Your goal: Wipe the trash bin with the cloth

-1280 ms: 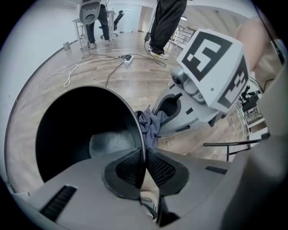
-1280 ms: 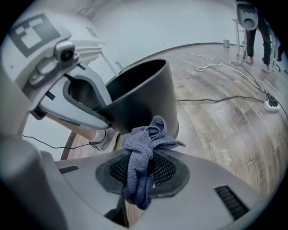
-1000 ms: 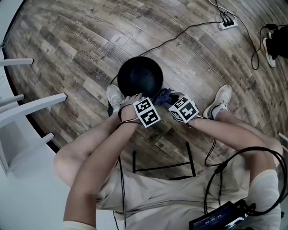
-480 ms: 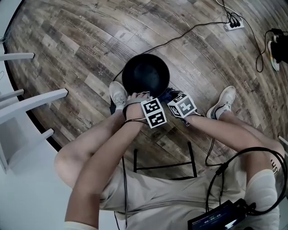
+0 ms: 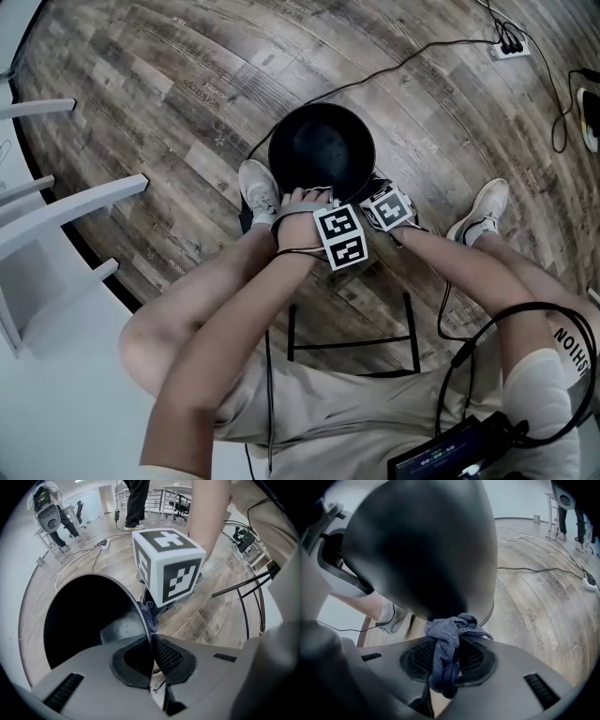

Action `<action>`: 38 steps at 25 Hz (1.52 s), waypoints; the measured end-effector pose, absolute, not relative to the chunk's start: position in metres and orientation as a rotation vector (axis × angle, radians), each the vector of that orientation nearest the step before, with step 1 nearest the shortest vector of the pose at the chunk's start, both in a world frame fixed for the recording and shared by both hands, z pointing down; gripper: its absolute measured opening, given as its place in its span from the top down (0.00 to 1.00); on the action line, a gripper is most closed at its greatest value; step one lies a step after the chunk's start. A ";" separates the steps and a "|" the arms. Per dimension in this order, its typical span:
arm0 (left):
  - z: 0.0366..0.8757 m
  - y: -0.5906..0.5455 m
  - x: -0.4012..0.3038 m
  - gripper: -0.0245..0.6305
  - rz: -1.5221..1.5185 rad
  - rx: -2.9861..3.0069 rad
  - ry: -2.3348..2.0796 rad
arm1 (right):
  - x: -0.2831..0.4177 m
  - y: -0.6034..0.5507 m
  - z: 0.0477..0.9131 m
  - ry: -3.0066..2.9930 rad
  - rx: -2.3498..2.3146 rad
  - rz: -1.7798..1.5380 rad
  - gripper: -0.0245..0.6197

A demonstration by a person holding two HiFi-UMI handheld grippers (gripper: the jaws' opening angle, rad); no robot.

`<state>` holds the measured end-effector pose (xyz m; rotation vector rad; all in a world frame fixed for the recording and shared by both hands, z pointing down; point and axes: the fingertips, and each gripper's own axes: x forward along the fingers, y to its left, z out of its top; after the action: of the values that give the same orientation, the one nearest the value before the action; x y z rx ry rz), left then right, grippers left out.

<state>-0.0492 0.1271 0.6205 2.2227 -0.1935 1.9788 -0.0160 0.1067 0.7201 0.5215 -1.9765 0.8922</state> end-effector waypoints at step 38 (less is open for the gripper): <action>0.611 0.131 -0.065 0.88 1.997 2.227 -0.294 | 0.007 0.113 0.594 -2.146 0.481 0.875 0.84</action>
<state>-0.0650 0.1309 0.6111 2.2268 -0.2938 1.9967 0.0070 0.1133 0.5941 0.4815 -2.1456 0.8746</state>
